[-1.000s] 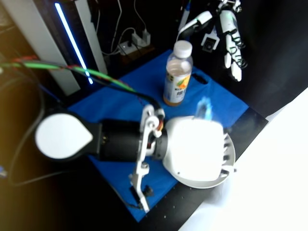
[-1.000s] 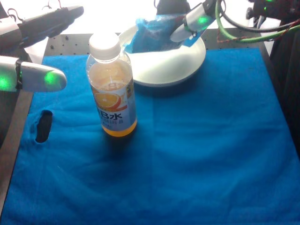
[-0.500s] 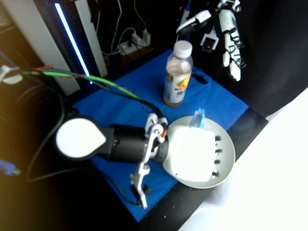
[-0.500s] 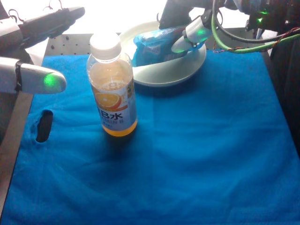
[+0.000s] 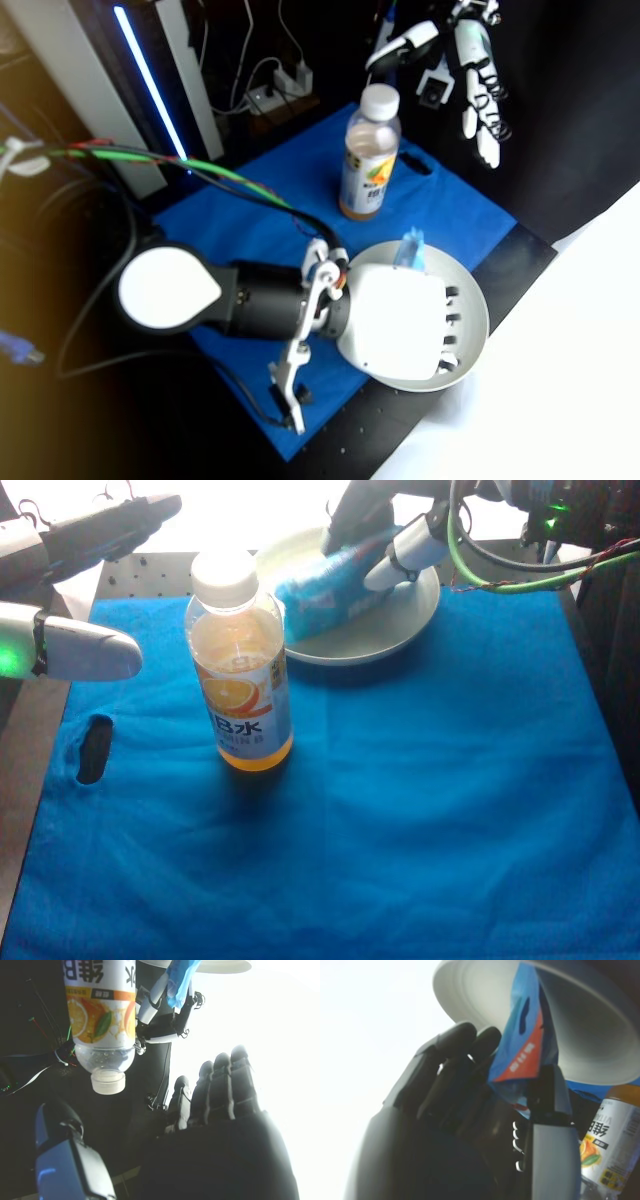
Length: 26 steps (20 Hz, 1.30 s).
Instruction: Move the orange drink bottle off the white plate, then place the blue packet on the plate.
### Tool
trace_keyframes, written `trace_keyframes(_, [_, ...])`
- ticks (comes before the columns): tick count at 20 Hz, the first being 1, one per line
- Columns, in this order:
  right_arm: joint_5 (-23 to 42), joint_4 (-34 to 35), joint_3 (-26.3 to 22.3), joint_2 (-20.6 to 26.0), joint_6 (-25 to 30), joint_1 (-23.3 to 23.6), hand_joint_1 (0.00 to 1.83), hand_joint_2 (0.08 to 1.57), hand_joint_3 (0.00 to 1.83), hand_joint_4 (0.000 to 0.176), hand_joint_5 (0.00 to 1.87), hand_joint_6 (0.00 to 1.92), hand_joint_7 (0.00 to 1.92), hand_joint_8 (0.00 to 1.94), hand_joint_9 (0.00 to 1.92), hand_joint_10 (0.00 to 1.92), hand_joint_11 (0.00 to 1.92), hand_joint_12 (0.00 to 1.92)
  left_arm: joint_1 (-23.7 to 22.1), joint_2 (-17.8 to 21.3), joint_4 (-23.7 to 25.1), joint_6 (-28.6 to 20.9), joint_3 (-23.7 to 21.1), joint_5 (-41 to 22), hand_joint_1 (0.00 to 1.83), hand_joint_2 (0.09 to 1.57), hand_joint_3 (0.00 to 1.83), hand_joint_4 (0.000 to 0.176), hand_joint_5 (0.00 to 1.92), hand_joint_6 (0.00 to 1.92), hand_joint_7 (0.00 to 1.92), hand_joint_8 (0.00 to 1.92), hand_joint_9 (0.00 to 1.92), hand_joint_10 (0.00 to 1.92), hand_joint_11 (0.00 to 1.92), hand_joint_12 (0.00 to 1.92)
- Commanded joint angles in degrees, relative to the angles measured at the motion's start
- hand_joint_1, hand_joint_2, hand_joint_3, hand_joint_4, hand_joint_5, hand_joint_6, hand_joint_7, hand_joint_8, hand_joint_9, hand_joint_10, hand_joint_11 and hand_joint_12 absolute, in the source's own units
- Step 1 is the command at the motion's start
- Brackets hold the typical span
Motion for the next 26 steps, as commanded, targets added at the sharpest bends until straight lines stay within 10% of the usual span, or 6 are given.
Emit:
trace_keyframes(1, [2.1,3.2,0.4,-0.1,0.4,0.4,1.23,0.93,0.00,0.000,0.90,0.00,0.89,0.16,0.65,0.55,0.37,1.20,-0.7,0.0,-2.9,-0.3,0.1,-6.3,0.46,0.72,0.00,0.176,0.00,0.00,0.00,0.00,0.00,0.00,0.00,0.00])
trace_keyframes(7, [4.2,3.3,0.5,-0.1,1.5,0.4,0.84,0.66,0.00,0.037,0.49,0.00,0.71,0.00,0.61,0.00,0.15,0.95,-0.5,-0.2,-2.9,-0.3,0.3,-6.1,0.47,0.70,0.00,0.176,0.00,0.00,0.00,0.00,0.00,0.00,0.00,0.00])
trace_keyframes(8, [6.0,4.3,0.5,0.1,1.5,0.4,0.75,0.58,0.00,0.156,0.23,0.00,0.44,0.00,0.40,0.00,0.01,0.91,-0.4,-0.1,-3.0,-0.3,0.3,-6.2,0.51,0.73,0.00,0.176,0.00,0.00,0.00,0.00,0.00,0.00,0.00,0.00])
trace_keyframes(10, [11.7,9.7,-0.7,1.5,1.4,0.4,0.77,0.58,0.00,0.175,0.02,0.00,0.16,0.00,0.19,0.00,0.00,0.74,-0.2,0.2,-3.2,-0.3,0.2,-6.2,0.51,0.73,0.00,0.176,0.00,0.00,0.00,0.00,0.00,0.00,0.00,0.00])
trace_keyframes(14, [13.3,16.4,-10.6,8.9,-6.6,2.1,0.74,0.53,0.00,0.176,0.00,0.00,0.00,0.00,0.00,0.00,0.00,0.03,-0.2,0.5,-3.6,-0.3,0.0,-6.3,0.50,0.71,0.00,0.176,0.00,0.00,0.00,0.00,0.00,0.00,0.00,0.00])
trace_keyframes(26, [24.0,42.2,-40.0,33.5,-36.9,0.7,0.75,0.58,0.00,0.176,0.00,0.00,0.06,0.00,0.04,0.00,0.04,0.04,0.9,3.6,-9.9,5.1,-2.7,-11.7,0.41,0.79,0.01,0.176,0.00,0.00,0.00,0.00,0.00,0.00,0.00,0.00])
